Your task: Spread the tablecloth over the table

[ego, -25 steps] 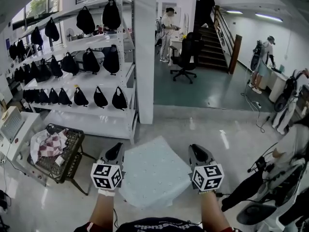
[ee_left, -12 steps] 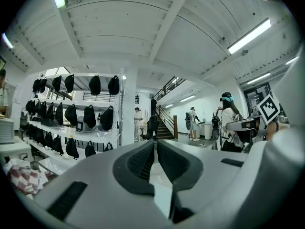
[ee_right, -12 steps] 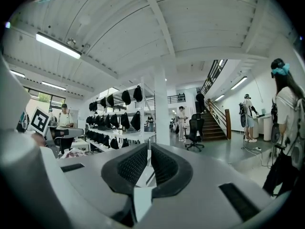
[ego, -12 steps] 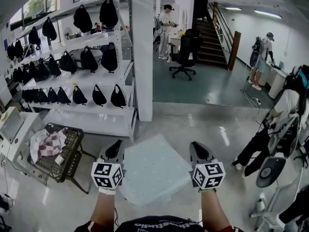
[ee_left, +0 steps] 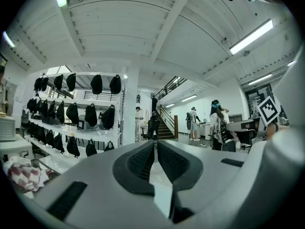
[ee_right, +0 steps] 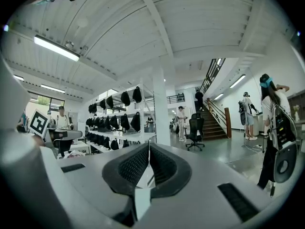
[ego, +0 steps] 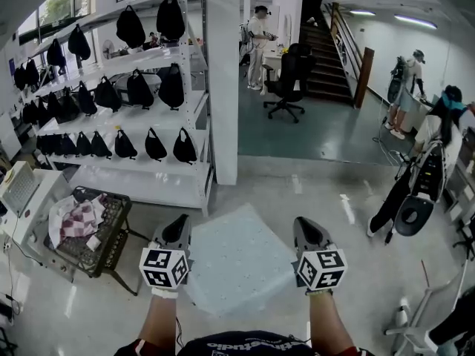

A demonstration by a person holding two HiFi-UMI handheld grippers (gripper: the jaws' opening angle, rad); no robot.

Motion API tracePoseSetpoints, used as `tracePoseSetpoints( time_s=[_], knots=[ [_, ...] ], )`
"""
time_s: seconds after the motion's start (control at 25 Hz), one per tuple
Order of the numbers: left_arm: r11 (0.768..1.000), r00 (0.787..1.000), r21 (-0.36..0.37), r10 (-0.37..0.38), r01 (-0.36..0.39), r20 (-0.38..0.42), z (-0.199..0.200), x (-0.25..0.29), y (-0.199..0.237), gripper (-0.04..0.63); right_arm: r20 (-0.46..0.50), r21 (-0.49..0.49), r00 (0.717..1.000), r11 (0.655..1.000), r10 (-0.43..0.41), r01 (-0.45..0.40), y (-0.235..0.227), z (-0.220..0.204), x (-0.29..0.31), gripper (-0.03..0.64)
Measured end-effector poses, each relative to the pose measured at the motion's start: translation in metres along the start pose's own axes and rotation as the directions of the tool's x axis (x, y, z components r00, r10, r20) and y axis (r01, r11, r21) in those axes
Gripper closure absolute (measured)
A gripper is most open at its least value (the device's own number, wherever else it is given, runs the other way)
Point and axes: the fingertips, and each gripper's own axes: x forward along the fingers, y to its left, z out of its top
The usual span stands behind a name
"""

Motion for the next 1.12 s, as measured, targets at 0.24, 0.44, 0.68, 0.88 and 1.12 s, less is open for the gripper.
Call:
tracePoseSetpoints(
  time_s=[0.24, 0.44, 0.68, 0.88, 1.12],
  knots=[
    [1.0, 1.0, 0.01, 0.008, -0.008, 0.01, 0.0041, -0.0048, 0.0009, 0.558, 0.001, -0.021, 1.0, 1.0, -0.004, 0.004, 0.0041, 0.0017, 0.0001, 0.591],
    [1.0, 1.0, 0.02, 0.009, -0.009, 0.015, 0.004, -0.0082, 0.0024, 0.558, 0.004, -0.031, 1.0, 0.999, -0.01, 0.01, 0.0071, 0.002, -0.0013, 0.591],
    [1.0, 1.0, 0.021, 0.001, -0.001, 0.014, 0.0036, -0.009, -0.001, 0.558, 0.003, -0.032, 1.0, 0.999, -0.011, 0.011, 0.0067, 0.0012, -0.0043, 0.591],
    [1.0, 1.0, 0.026, -0.006, 0.006, 0.011, 0.0016, -0.009, -0.0057, 0.558, 0.005, -0.021, 1.0, 1.0, -0.005, 0.005, 0.0054, -0.0007, -0.0072, 0.591],
    [1.0, 1.0, 0.027, -0.012, 0.011, 0.01, 0.0031, -0.0094, -0.0051, 0.559, 0.005, -0.013, 1.0, 1.0, -0.004, 0.004, 0.0061, 0.0002, -0.0075, 0.591]
  ],
)
